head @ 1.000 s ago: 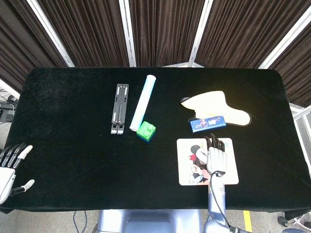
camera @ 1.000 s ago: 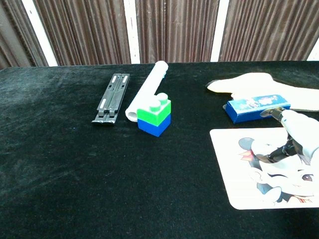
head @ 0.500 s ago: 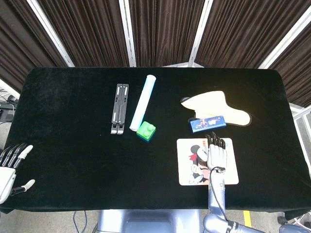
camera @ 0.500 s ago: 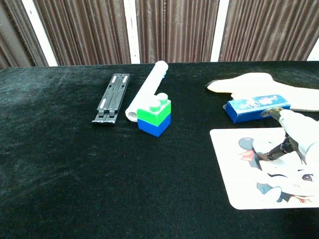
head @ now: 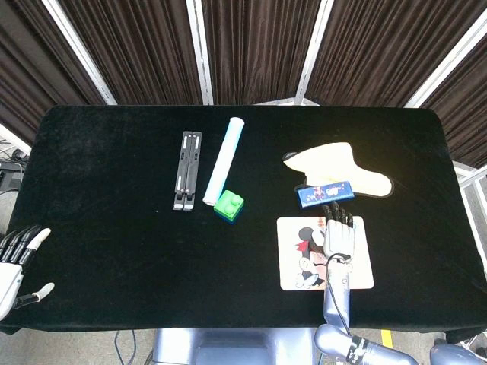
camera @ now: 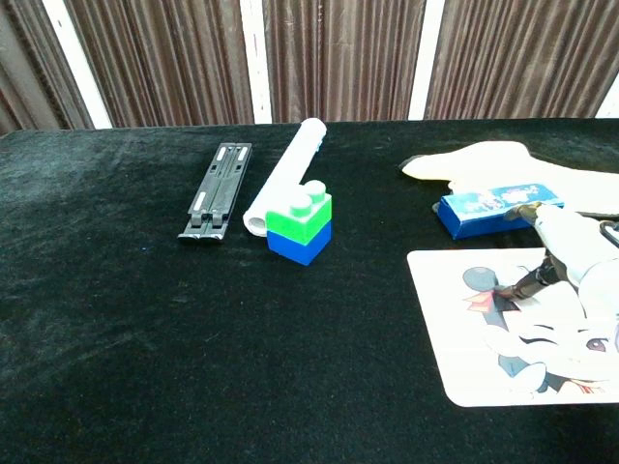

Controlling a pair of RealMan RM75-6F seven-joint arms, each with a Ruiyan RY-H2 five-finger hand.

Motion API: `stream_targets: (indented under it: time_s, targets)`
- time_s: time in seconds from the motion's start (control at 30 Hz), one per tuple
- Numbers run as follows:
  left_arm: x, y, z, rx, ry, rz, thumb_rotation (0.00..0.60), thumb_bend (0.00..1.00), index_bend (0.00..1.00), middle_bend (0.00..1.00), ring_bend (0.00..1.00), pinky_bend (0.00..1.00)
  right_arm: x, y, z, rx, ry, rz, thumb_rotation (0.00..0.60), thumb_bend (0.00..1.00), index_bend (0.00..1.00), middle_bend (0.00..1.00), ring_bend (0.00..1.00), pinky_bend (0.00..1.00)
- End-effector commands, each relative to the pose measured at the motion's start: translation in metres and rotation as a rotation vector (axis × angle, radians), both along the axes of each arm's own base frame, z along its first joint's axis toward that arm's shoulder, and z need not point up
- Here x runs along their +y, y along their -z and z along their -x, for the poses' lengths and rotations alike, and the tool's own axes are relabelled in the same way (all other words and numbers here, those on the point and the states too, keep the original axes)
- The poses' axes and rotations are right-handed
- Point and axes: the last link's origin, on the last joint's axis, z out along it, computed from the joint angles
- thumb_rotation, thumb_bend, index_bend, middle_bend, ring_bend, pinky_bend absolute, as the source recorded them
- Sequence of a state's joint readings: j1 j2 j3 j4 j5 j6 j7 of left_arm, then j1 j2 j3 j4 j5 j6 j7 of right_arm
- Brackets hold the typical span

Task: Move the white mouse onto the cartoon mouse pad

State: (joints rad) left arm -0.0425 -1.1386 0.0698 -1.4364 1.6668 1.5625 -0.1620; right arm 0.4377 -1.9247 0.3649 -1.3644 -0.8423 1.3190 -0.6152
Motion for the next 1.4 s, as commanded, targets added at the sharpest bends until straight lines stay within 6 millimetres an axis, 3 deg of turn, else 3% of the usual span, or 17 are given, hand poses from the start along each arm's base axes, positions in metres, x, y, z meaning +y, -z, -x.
stream_targets:
  time_s: [0.03,0.4,0.73,0.97,1.1,1.27,1.4]
  targets:
    - [-0.001,0.0,-0.001,-0.002,0.003,0.001,0.6,0.19,0.0,0.0,0.0,0.0,-0.003,0.0,0.0,0.003,0.005,0.006,0.6,0.22,0.11,0.0,0.0,0.0]
    - [-0.001,-0.001,0.0,0.001,0.004,-0.006,0.6,0.19,0.0,0.0,0.0,0.0,-0.014,-0.007,0.007,0.021,0.025,0.021,0.6,0.22,0.11,0.0,0.0,0.0]
    - [0.0,-0.001,0.001,0.003,0.0,-0.014,0.6,0.19,0.0,0.0,0.0,0.0,0.0,-0.011,-0.001,-0.028,-0.044,0.006,0.6,0.22,0.11,0.0,0.0,0.0]
    - [0.001,0.002,0.001,0.011,0.004,-0.014,0.6,0.19,0.0,0.0,0.0,0.0,0.014,-0.041,-0.021,-0.156,-0.175,0.005,0.6,0.22,0.11,0.0,0.0,0.0]
    - [0.001,0.003,0.001,0.02,0.007,-0.02,0.6,0.19,0.0,0.0,0.0,0.0,0.022,-0.061,-0.022,-0.158,-0.236,-0.02,0.6,0.22,0.11,0.0,0.0,0.0]
    - [0.001,0.004,0.003,0.032,0.008,-0.036,0.6,0.19,0.0,0.0,0.0,0.0,0.035,-0.086,-0.005,-0.064,-0.286,-0.081,0.6,0.19,0.11,0.0,0.0,0.0]
    - [0.001,0.005,0.004,0.025,0.009,-0.046,0.6,0.19,0.0,0.0,0.0,0.0,0.052,-0.11,0.023,0.054,-0.316,-0.068,0.6,0.18,0.11,0.0,0.0,0.0]
